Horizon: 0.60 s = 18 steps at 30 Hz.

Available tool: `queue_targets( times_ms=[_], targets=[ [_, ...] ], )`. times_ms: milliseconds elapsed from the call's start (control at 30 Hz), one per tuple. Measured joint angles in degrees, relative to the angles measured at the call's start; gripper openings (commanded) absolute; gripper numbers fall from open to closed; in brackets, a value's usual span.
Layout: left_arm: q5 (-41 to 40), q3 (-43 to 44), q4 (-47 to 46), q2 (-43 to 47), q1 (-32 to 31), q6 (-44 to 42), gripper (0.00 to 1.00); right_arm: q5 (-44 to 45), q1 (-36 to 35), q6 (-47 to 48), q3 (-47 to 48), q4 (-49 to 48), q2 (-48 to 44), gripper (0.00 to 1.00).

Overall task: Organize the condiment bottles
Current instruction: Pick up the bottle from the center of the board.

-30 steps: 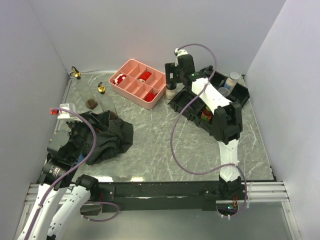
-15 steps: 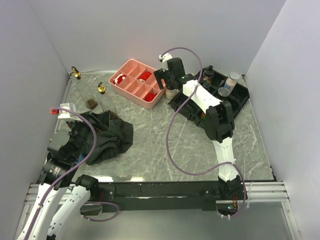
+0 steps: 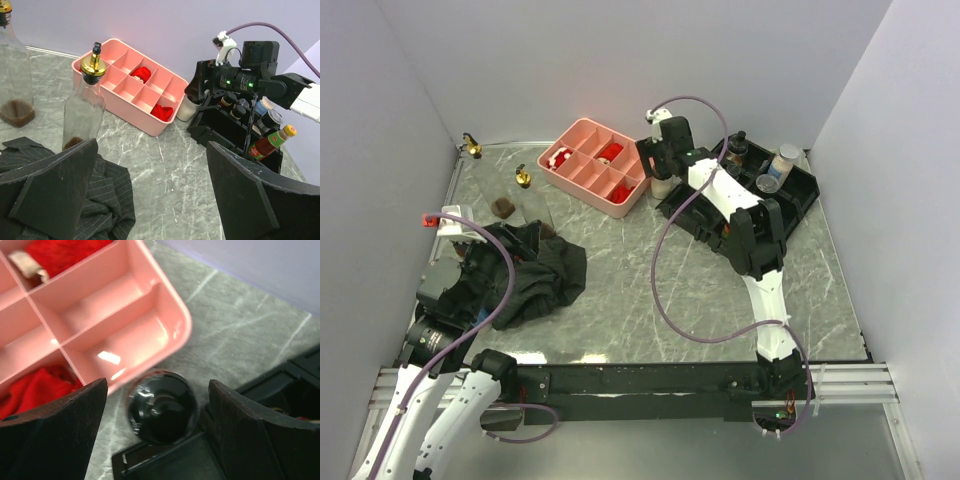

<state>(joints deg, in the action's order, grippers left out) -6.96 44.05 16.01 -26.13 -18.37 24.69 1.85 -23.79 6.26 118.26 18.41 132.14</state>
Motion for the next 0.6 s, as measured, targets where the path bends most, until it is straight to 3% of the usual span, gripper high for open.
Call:
queue_targets(
  times_ms=[600],
  targets=[
    [-0.2,0.0,0.0,0.0,0.0,0.0,0.96,-1.3,1.7,-1.8,-0.5,1.4,0.0,0.83]
  ],
)
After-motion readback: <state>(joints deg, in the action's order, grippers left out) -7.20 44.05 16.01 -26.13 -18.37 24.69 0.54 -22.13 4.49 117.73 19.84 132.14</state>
